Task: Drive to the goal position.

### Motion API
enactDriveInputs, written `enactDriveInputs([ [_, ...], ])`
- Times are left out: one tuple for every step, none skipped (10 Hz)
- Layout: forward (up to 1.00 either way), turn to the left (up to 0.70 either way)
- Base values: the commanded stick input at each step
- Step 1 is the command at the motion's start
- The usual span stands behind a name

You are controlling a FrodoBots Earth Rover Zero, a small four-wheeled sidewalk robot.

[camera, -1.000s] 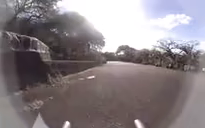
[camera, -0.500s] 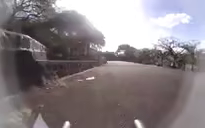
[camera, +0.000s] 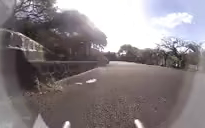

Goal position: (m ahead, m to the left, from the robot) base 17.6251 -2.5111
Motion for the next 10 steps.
enactDriveInputs([
  [0.7,0.0],
  [0.7,0.0],
  [0.7,0.0],
  [0.7,-0.09],
  [0.7,-0.19],
  [0.7,-0.25],
  [0.7,-0.28],
  [0.7,-0.31],
  [0.7,-0.34],
  [0.7,-0.35],
])
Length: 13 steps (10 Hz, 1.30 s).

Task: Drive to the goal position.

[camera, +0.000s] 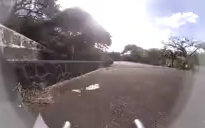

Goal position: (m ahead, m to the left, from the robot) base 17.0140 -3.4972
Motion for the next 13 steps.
enactDriveInputs([
  [0.7,-0.35],
  [0.7,-0.34],
  [0.7,-0.34],
  [0.7,-0.34],
  [0.7,-0.33],
  [0.7,-0.19],
  [0.7,-0.13],
  [0.7,-0.08],
  [0.7,-0.05],
  [0.7,-0.02],
  [0.7,0.0],
  [0.7,0.0],
  [0.7,0.0],
])
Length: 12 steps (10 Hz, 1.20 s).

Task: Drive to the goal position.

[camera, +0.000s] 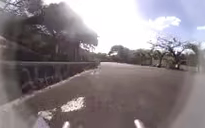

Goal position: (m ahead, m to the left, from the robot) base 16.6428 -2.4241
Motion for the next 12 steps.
enactDriveInputs([
  [0.7,0.0],
  [0.7,-0.02],
  [0.7,-0.03],
  [0.7,-0.23],
  [0.7,-0.23],
  [0.7,-0.24],
  [0.7,-0.25],
  [0.7,-0.26],
  [0.7,-0.33],
  [0.7,-0.3],
  [0.7,-0.28],
  [0.7,-0.23],
])
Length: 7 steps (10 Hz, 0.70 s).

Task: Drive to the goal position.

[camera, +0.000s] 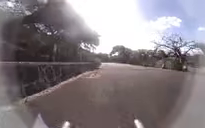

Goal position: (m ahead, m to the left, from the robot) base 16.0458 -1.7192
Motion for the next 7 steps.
enactDriveInputs([
  [0.7,-0.19],
  [0.7,-0.14],
  [0.7,-0.07],
  [0.7,0.0],
  [0.7,0.0],
  [0.7,0.0],
  [0.7,-0.01],
])
